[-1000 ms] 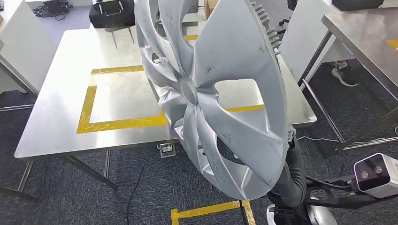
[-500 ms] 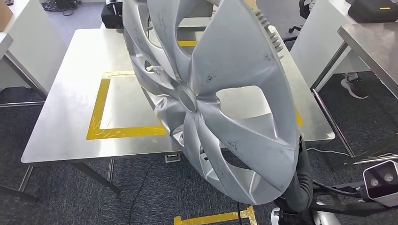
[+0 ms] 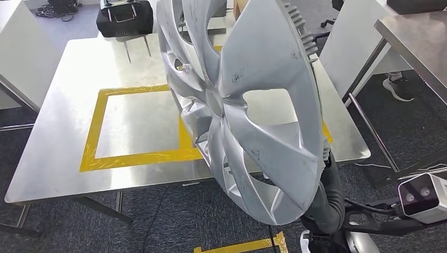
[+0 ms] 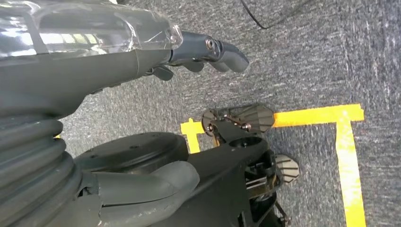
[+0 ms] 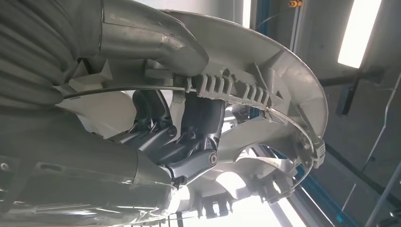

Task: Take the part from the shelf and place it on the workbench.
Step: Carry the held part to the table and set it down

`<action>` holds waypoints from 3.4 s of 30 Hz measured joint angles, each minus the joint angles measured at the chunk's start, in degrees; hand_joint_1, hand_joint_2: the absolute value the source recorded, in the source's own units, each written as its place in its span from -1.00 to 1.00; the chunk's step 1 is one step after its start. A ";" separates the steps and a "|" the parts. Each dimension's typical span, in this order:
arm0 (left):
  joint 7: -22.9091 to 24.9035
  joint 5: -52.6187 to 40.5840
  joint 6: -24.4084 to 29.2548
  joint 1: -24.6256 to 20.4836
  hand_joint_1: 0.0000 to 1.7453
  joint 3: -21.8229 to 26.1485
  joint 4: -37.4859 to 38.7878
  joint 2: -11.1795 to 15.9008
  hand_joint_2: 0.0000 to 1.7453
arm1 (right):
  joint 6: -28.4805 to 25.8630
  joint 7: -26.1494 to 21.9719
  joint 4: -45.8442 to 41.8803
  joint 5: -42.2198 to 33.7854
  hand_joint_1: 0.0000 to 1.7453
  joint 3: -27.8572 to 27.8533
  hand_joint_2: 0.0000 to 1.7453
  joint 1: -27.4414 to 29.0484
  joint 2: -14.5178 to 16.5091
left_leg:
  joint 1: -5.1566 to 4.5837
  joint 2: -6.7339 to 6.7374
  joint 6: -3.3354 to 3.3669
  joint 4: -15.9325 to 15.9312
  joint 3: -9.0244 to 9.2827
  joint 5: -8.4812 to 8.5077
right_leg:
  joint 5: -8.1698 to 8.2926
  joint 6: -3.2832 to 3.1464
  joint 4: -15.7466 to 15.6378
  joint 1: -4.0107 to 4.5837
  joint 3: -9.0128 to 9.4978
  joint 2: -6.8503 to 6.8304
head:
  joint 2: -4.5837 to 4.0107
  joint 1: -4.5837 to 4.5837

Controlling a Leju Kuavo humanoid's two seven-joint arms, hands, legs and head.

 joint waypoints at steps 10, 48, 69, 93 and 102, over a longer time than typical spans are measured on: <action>0.14 -0.14 0.17 0.07 -1.00 0.00 -0.02 -0.05 1.00 | -1.79 0.83 0.12 2.47 1.00 -0.08 1.00 0.05 -0.07 | 0.22 -0.07 -1.10 -1.43 1.00 -1.25 | -0.12 -0.26 0.20 0.19 0.26 -0.11 | 0.00 -0.01; 3.20 -6.28 -3.16 -2.04 -1.00 -5.59 -0.04 -2.86 1.00 | 27.22 54.58 37.74 67.65 1.00 30.40 1.00 -59.13 4.42 | -0.17 1.69 -0.45 -1.40 0.86 -0.94 | 0.55 0.07 0.06 -0.30 0.15 0.60 | 0.00 0.02; 3.93 -7.38 -4.56 -2.27 -1.00 -6.98 -0.01 -3.45 1.00 | 21.86 53.04 81.25 73.52 1.00 37.35 1.00 -63.75 15.27 | -0.35 -0.11 -0.37 -1.34 0.89 -0.80 | 0.58 0.09 -0.11 -0.32 0.22 -0.16 | 0.00 0.09; 3.02 -8.79 -5.20 -1.65 -1.00 -7.46 0.03 -3.34 1.00 | 18.95 59.39 88.16 91.23 1.00 22.69 1.00 -66.80 6.58 | -0.41 -0.66 -0.20 -1.18 0.75 -0.69 | 0.63 0.16 -0.29 -0.35 0.35 -0.70 | 0.00 0.13; 1.83 -9.07 -5.82 -2.15 -1.00 -8.07 0.04 -3.34 1.00 | 20.81 59.39 85.07 89.74 1.00 19.03 1.00 -64.61 5.73 | -0.39 -0.27 -0.20 -1.19 0.79 -0.68 | 0.63 0.16 -0.28 -0.34 0.34 -0.57 | 0.00 0.12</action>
